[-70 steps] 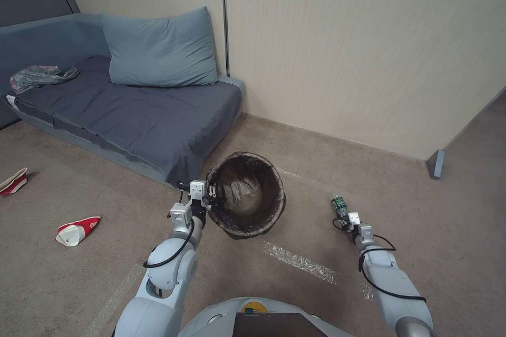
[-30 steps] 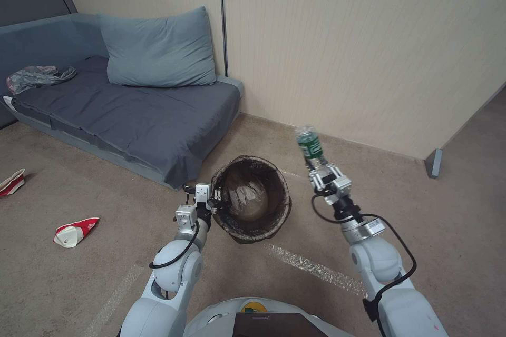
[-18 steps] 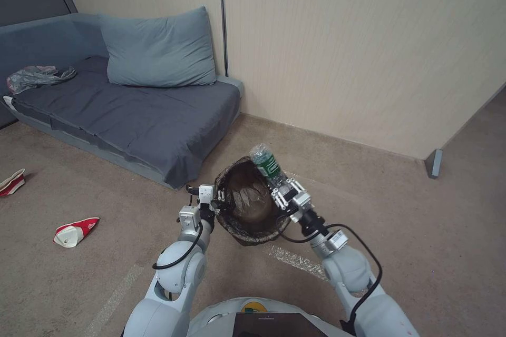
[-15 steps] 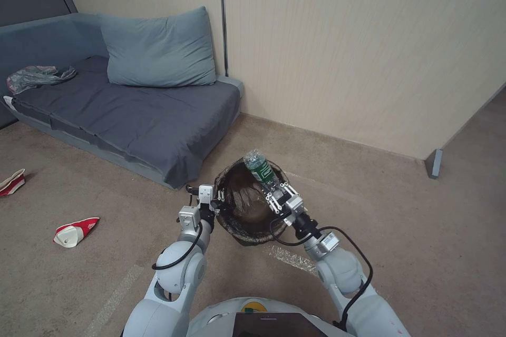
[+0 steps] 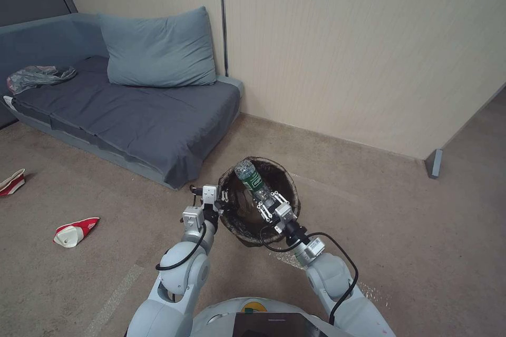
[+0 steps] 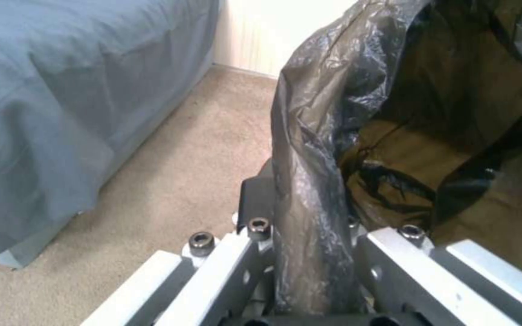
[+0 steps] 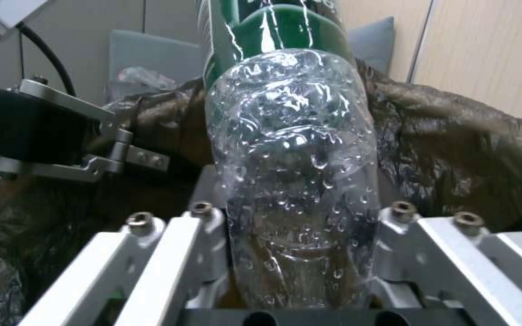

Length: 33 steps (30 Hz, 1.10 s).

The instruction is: Pick up the trash bin, then pick up the garbage from the floor and place it into the trash bin.

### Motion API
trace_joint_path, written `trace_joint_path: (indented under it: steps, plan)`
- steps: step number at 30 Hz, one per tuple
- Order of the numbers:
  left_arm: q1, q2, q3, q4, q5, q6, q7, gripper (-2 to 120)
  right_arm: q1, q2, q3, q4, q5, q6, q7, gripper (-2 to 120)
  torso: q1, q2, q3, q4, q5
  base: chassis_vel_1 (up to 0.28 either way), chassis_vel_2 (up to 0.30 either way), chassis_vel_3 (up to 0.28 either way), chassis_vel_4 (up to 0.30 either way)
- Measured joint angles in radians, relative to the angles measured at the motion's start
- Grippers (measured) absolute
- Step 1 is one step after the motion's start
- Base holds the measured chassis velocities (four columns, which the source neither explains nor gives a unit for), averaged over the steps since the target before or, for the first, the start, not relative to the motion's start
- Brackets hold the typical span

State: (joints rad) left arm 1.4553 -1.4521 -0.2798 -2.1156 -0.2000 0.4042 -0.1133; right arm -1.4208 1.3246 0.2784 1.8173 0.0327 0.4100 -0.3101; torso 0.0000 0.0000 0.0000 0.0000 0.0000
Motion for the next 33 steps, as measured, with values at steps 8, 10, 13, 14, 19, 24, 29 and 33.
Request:
trace_joint_path:
  steps: [8,10,13,14,19,24,29,33]
  plan:
    - [0.0,0.002,-0.002,0.0,-0.008,0.002,0.0,2,0.001,0.003,-0.001,-0.002,-0.006,0.0,0.005,56,0.0,0.0,0.0,0.0,0.0,0.0,0.0,0.0,0.0]
    - [0.0,0.003,-0.002,-0.001,-0.012,0.003,0.0,2,0.0,0.003,-0.001,-0.002,-0.007,0.0,0.006,68,0.0,0.0,0.0,0.0,0.0,0.0,0.0,0.0,0.0]
    - [0.0,0.003,-0.001,-0.001,-0.02,0.003,-0.001,2,-0.001,0.003,0.001,-0.001,-0.008,0.0,0.009,77,0.0,0.0,0.0,0.0,0.0,0.0,0.0,0.0,0.0]
    - [0.0,0.004,-0.001,-0.001,-0.024,0.004,-0.003,2,-0.003,0.003,0.002,-0.001,-0.008,0.001,0.011,84,0.0,0.0,0.0,0.0,0.0,0.0,0.0,0.0,0.0]
    - [-0.001,0.004,-0.002,-0.002,-0.028,0.005,-0.007,2,-0.009,0.001,0.005,0.007,-0.011,0.008,0.011,96,0.0,0.0,0.0,0.0,0.0,0.0,0.0,0.0,0.0]
    - [-0.001,0.004,0.001,-0.001,-0.027,0.006,-0.006,2,-0.015,0.001,0.008,0.025,-0.011,0.012,0.014,100,0.0,0.0,0.0,0.0,0.0,0.0,0.0,0.0,0.0]
    - [0.0,0.004,0.0,-0.001,-0.026,0.006,-0.005,2,-0.02,0.003,0.011,0.044,-0.011,0.017,0.02,100,0.0,0.0,0.0,0.0,0.0,0.0,0.0,0.0,0.0]
    - [0.001,0.004,-0.003,0.0,-0.023,0.006,-0.004,2,-0.029,0.006,0.02,0.075,-0.009,0.019,0.024,100,0.0,0.0,0.0,0.0001,0.0001,0.0,0.0,0.0,0.0]
